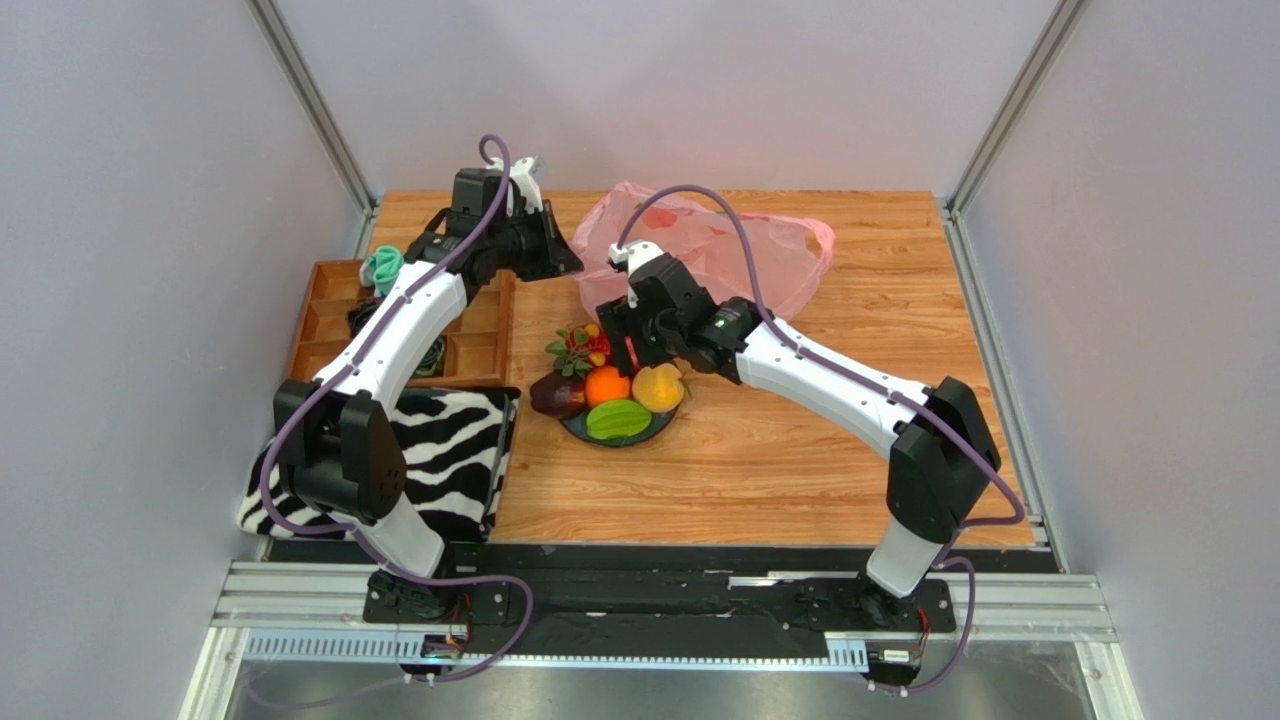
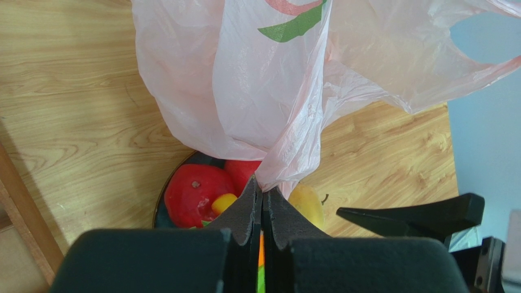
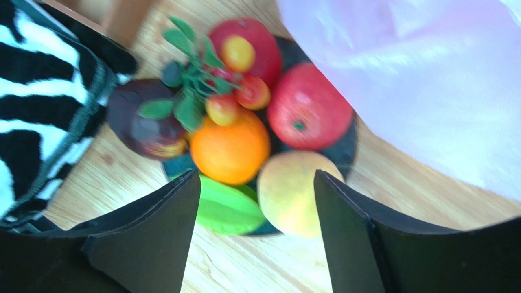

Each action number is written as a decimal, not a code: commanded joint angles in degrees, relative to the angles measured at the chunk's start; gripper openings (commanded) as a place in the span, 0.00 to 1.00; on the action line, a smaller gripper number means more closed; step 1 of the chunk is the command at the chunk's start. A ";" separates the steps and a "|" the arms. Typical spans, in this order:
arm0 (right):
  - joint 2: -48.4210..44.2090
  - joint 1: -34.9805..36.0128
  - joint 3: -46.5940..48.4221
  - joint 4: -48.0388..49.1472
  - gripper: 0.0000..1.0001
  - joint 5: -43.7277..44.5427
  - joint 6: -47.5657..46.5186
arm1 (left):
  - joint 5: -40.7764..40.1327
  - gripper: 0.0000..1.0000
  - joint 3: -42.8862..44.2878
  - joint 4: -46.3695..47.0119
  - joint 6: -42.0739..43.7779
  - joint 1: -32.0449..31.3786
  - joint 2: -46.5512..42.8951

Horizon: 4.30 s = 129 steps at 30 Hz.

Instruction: Place the fruits into the plastic bag

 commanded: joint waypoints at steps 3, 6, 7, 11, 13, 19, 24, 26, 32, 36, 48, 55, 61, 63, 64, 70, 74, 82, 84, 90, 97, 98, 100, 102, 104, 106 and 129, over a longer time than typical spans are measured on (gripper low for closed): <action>0.44 -4.38 -2.12 -7.41 0.78 -1.63 1.44 | 1.12 0.00 -0.16 1.74 -1.03 0.11 -2.22; 2.02 -4.57 -1.42 -7.94 0.82 -3.48 0.57 | 1.12 0.00 -0.42 1.56 -1.20 0.11 -2.57; 2.64 -4.57 -0.63 -8.72 0.84 -3.49 0.56 | 1.03 0.00 -0.60 1.56 -1.20 0.11 -2.57; 4.75 -5.01 0.17 -10.75 0.85 -4.63 1.00 | 0.94 0.00 -0.86 1.56 -1.46 0.11 -3.01; 5.19 -5.27 -0.27 -10.66 0.86 -4.98 0.91 | 0.85 0.00 -0.95 1.48 -1.55 0.11 -3.27; 5.37 -7.03 -2.29 -8.12 0.86 -10.43 1.88 | 0.76 0.00 -1.21 1.30 -1.90 0.11 -3.45; 6.24 -8.00 -3.18 -6.18 0.85 -13.42 1.88 | 0.94 0.00 -1.21 1.30 -2.08 0.11 -3.27; 6.68 -8.00 -3.00 -6.18 0.84 -13.25 1.36 | 1.03 0.00 -1.21 1.21 -2.17 0.02 -3.27; 7.47 -8.09 -3.44 -5.48 0.81 -13.77 0.56 | 1.12 0.00 -1.12 1.04 -2.08 0.11 -3.45; 7.48 -8.35 -3.96 -5.30 0.73 -13.60 0.21 | 1.20 0.00 -1.21 0.86 -2.08 0.02 -3.53; -1.13 -9.49 -7.65 -5.30 0.34 -7.89 -1.02 | 1.82 0.00 -1.30 1.12 -2.43 0.02 -3.80; -10.79 -9.67 -8.45 -7.32 0.34 -7.27 -1.81 | 2.08 0.00 -1.39 0.86 -1.73 0.02 -4.50; -16.78 -15.10 -3.45 -6.27 0.34 -6.66 1.00 | 2.52 0.00 -2.09 1.12 -1.11 -0.07 -5.12; -16.61 -15.90 -1.51 -2.69 0.34 -6.66 1.00 | 2.87 0.00 -2.27 1.12 -0.94 -0.24 -5.38; -16.26 -16.17 -1.16 -1.27 0.34 -4.74 0.57 | 2.87 0.00 -2.44 1.12 -0.85 -0.24 -5.73; -6.16 -16.52 9.56 0.76 0.33 -2.62 -0.40 | 3.58 0.00 -2.71 1.04 -0.15 -1.47 -7.13; -0.18 -16.61 15.62 1.11 0.33 -2.08 -0.41 | 3.40 0.00 -3.23 1.04 -0.06 -2.26 -8.28; 9.30 -16.61 18.71 4.72 0.31 0.54 0.56 | 4.98 0.00 -3.41 2.44 -0.76 -3.76 -8.98; 10.63 -16.61 18.27 5.77 0.31 2.91 0.47 | 5.25 0.00 -3.32 2.70 -1.02 -4.29 -9.25; 13.89 -17.93 14.59 7.35 0.30 11.44 1.70 | 5.51 0.00 -3.76 3.41 -2.43 -4.37 -10.56; 15.12 -21.44 10.19 7.09 0.32 13.47 2.67 | 4.02 0.00 -4.11 2.44 -1.82 -4.46 -11.18; 15.30 -21.53 9.84 6.66 0.32 13.47 2.76 | 3.84 0.00 -4.11 2.44 -1.90 -4.38 -11.09; 15.56 -21.88 8.87 6.13 0.34 13.47 2.67 | 3.67 0.00 -4.02 2.09 -1.73 -4.37 -10.39; 15.65 -22.06 8.43 5.60 0.36 13.21 2.76 | 4.10 0.00 -3.85 1.74 -1.21 -4.46 -9.34; 15.56 -22.23 8.08 5.68 0.41 12.07 2.50 | 4.37 0.00 -3.59 1.30 -0.85 -4.46 -8.55; 15.65 -22.24 8.34 5.51 0.53 11.10 2.06 | 4.20 0.00 -2.97 0.34 0.03 -4.46 -7.58; 14.16 -23.29 9.31 4.37 0.86 4.94 1.27 | 3.67 0.00 -1.74 -1.07 0.91 -4.46 -6.17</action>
